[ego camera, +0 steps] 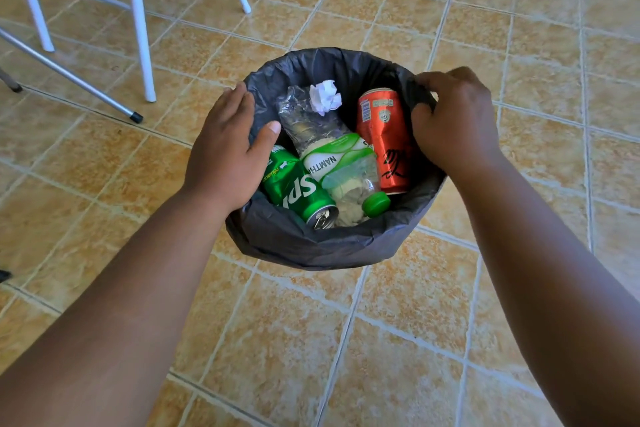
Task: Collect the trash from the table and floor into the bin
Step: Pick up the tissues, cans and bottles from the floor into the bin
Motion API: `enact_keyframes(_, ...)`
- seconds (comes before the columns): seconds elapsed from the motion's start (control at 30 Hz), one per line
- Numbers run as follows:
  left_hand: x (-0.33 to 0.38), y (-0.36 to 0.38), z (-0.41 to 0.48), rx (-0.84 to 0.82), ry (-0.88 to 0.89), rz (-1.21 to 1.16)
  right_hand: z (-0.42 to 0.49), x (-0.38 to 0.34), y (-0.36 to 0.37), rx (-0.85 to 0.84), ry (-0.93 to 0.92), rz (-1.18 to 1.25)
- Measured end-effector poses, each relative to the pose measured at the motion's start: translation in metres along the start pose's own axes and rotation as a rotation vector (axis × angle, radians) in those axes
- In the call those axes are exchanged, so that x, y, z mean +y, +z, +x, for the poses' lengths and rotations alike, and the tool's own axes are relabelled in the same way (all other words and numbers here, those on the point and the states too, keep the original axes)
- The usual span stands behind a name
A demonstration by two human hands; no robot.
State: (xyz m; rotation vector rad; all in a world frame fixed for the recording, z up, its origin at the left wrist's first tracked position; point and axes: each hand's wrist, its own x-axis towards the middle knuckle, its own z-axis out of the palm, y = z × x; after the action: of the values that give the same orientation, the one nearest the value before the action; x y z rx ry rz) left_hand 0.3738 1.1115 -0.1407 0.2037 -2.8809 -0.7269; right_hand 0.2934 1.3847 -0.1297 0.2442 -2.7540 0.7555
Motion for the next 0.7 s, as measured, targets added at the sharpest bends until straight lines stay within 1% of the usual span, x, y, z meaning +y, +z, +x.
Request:
enact_keyframes(0.1, 0.0015, -0.0005, -0.0007, 0.012, 0.009, 0.018, -0.0033, 0.0044, 0.0020, 0.011, 0.053, 0.078)
enact_keyframes(0.2, 0.0045, -0.0018, -0.0030, 0.061, 0.005, -0.030, -0.0032, 0.0038, 0.0037, 0.011, 0.083, 0.095)
enact_keyframes(0.3, 0.0081, -0.0026, -0.0064, 0.162, -0.045, -0.051, -0.0031, 0.0042, 0.0033, 0.015, 0.084, 0.077)
enact_keyframes(0.37, 0.0077, -0.0032, -0.0084, 0.254, -0.084, 0.011, -0.0044, 0.0043, 0.0041, 0.020, 0.081, 0.054)
enact_keyframes(0.43, 0.0078, -0.0028, -0.0095, 0.309, -0.149, 0.056, -0.0050, 0.0040, 0.0046, 0.028, 0.095, 0.042)
enact_keyframes(0.53, 0.0090, -0.0012, -0.0085, 0.299, -0.277, -0.008, -0.0032, 0.0050, 0.0054, 0.023, 0.128, 0.050)
enact_keyframes(0.6, 0.0089, 0.0003, -0.0084, 0.291, -0.303, -0.040, -0.0031, 0.0060, 0.0045, 0.014, 0.135, 0.082)
enact_keyframes(0.7, 0.0089, 0.0001, -0.0095, 0.293, -0.314, -0.060, -0.0072, 0.0054, 0.0019, 0.009, 0.199, 0.135)
